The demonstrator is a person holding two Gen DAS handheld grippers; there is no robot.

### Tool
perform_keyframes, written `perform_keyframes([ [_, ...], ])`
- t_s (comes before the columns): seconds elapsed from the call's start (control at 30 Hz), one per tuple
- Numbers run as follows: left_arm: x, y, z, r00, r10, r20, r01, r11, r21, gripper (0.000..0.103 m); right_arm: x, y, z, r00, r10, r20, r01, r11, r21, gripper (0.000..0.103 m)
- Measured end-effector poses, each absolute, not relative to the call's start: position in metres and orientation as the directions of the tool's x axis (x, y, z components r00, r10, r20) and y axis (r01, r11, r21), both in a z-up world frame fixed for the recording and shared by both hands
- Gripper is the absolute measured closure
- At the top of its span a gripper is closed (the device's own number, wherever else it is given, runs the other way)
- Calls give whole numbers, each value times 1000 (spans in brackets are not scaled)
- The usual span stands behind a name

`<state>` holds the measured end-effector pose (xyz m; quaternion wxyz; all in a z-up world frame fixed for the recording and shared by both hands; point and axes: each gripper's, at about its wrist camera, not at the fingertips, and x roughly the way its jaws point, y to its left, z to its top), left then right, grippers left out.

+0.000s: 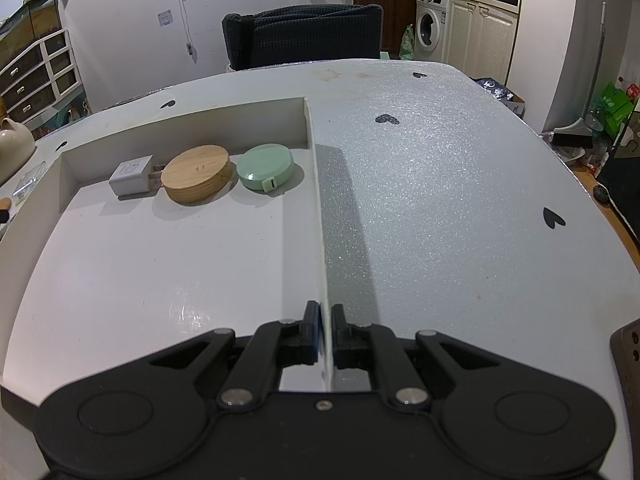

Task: Organize rigid objects
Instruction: 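Carry the cork coaster into the tray and open the left gripper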

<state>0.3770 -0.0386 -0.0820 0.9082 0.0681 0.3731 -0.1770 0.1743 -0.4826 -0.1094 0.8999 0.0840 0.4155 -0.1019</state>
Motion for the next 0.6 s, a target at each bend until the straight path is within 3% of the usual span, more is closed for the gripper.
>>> perform_keyframes([
  [0.6,321,-148,-41,586,-531,-612,648,761,-39,4,174,-482,-109,635,-112,-764,253,965,69,97],
])
